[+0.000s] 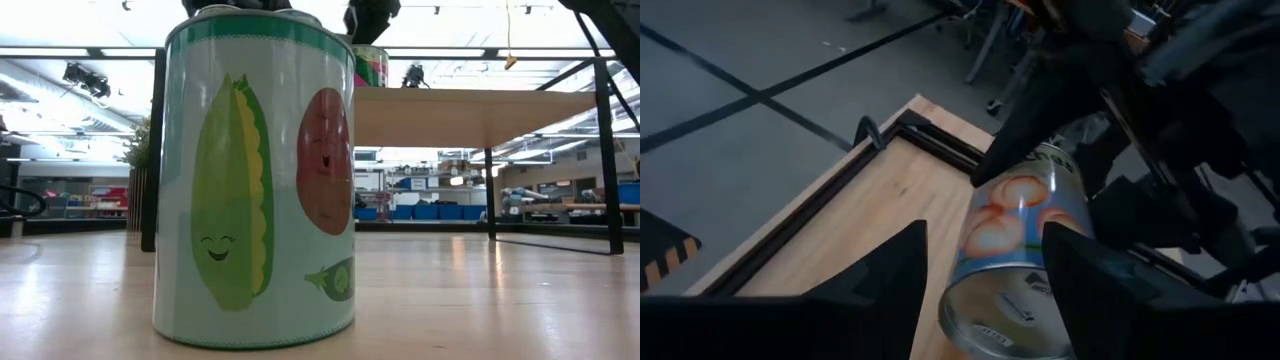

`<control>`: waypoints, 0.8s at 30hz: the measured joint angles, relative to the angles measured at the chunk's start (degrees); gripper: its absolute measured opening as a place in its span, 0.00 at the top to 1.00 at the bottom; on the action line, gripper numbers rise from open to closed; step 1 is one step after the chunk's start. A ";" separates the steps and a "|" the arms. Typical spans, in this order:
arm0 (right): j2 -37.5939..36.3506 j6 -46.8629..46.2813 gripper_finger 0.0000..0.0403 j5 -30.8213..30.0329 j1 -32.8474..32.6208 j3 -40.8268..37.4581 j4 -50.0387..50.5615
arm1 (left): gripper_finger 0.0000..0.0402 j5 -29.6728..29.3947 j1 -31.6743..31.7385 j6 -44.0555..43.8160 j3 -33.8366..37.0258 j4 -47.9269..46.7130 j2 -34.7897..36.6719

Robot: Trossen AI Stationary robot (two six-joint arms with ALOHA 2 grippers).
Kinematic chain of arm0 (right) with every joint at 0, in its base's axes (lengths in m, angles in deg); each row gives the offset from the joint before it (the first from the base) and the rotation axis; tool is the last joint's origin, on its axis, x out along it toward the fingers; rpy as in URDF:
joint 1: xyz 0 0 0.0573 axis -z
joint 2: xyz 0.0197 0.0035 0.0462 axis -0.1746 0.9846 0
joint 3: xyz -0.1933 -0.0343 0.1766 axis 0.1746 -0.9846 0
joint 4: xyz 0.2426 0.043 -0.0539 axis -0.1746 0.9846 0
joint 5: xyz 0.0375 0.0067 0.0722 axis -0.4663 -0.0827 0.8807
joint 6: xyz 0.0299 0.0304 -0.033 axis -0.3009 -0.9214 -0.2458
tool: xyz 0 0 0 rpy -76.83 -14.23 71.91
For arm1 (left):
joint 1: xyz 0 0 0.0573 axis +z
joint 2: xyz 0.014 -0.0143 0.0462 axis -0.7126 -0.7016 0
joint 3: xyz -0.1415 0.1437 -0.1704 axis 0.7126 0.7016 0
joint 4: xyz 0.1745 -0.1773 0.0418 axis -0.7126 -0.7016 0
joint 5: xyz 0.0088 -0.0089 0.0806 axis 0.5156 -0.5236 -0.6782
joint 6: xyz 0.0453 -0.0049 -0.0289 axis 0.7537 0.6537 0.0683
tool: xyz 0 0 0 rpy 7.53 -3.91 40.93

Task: Pick and place cans onto a shelf
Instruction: Put the canned peaches on the shelf

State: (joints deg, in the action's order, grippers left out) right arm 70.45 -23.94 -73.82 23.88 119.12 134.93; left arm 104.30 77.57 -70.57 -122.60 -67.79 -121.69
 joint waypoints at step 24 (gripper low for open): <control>-1.43 -7.48 0.21 1.07 -3.29 -0.11 0.12 | 0.49 0.53 -0.47 7.65 -0.06 -5.17 0.02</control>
State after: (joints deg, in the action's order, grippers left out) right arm 69.02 -31.42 -72.75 20.59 119.01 135.05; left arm 104.83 77.11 -62.92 -122.66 -72.96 -121.67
